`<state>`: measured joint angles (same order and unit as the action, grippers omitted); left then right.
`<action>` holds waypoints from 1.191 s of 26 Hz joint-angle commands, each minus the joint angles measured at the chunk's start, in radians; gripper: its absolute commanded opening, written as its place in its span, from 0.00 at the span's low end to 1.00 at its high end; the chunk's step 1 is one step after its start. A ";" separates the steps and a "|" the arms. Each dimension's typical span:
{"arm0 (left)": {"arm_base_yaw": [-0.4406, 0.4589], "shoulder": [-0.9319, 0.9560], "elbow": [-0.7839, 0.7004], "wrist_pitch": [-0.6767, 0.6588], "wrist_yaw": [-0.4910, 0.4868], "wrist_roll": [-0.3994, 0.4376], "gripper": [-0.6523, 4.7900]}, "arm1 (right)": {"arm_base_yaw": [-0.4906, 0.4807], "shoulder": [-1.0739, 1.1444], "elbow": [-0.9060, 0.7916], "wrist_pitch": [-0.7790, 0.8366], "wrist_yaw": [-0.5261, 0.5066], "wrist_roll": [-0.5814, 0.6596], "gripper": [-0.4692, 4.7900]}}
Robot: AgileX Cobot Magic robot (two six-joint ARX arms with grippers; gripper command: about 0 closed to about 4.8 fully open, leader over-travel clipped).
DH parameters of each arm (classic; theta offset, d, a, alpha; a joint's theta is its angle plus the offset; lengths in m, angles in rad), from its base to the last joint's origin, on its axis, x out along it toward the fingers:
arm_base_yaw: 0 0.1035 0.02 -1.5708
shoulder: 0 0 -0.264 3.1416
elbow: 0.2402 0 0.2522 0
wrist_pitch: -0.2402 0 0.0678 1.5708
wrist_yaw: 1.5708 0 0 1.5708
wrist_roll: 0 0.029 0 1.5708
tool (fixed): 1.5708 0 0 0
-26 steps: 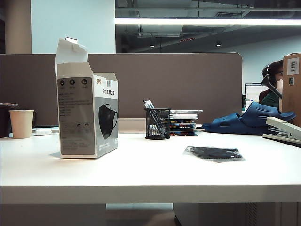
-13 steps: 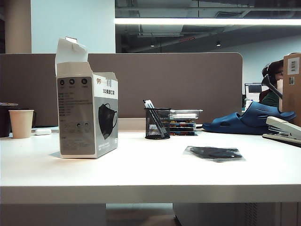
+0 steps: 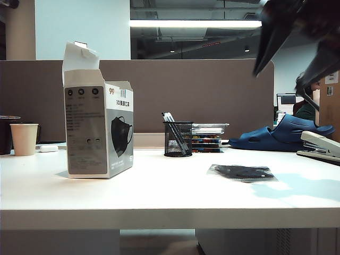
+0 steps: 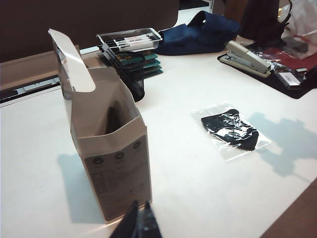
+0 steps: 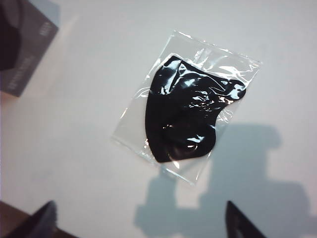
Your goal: Put the mask into the mask box.
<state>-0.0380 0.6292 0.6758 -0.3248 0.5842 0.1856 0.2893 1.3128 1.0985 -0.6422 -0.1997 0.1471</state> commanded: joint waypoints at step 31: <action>0.002 0.002 0.008 0.077 0.007 0.002 0.12 | 0.079 0.652 0.177 0.248 0.307 0.118 0.86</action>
<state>-0.0380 0.6323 0.6758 -0.2615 0.5854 0.1867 0.3660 1.9488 1.2827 -0.3634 0.1207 0.2615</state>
